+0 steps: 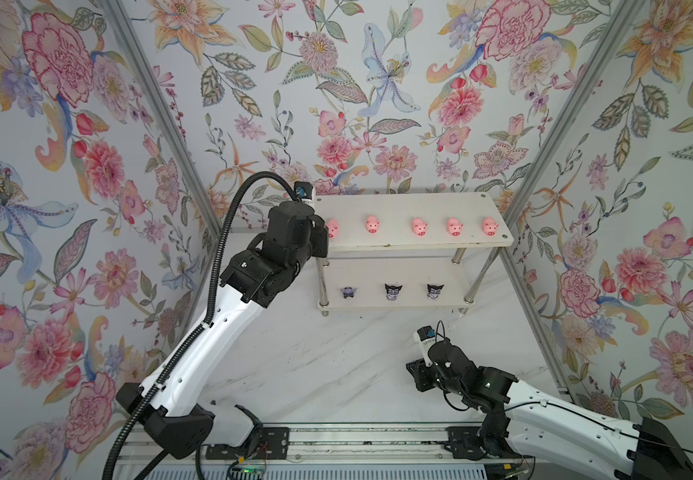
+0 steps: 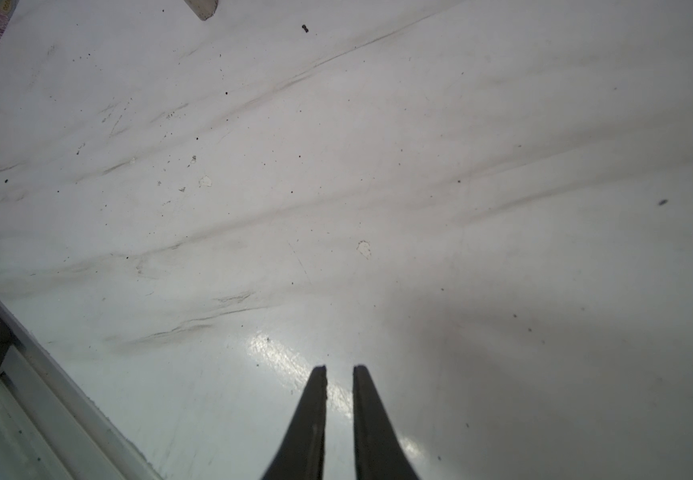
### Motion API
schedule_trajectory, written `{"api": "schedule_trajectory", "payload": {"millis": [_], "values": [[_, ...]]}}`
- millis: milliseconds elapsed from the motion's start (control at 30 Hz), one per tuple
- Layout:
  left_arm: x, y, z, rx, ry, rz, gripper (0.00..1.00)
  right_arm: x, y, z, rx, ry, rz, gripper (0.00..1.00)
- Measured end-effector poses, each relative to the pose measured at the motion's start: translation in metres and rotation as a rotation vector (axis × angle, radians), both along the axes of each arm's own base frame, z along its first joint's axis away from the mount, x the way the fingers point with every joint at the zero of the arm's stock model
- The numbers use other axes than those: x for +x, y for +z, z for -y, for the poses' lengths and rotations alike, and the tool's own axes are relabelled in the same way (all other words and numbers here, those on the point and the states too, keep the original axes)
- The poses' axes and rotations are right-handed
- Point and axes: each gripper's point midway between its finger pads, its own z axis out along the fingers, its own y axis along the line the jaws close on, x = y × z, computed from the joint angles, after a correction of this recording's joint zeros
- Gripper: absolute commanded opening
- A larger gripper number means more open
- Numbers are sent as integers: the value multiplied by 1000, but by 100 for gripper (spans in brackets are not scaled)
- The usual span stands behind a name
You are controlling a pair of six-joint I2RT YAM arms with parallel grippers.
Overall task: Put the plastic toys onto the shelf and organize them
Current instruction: 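Lower the pig onto the top shelf at the end of the row and release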
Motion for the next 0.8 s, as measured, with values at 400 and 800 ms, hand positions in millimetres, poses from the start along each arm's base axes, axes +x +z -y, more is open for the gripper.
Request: {"api": "schedule_trajectory", "payload": {"millis": [400,800], "values": [[13,-36,6,4,-12,-60,29,0,-1,0,-2,0,-1,16],[13,-37,11,-31,-24,-64,32,1,1,-1,7,-1,6,16]]}}
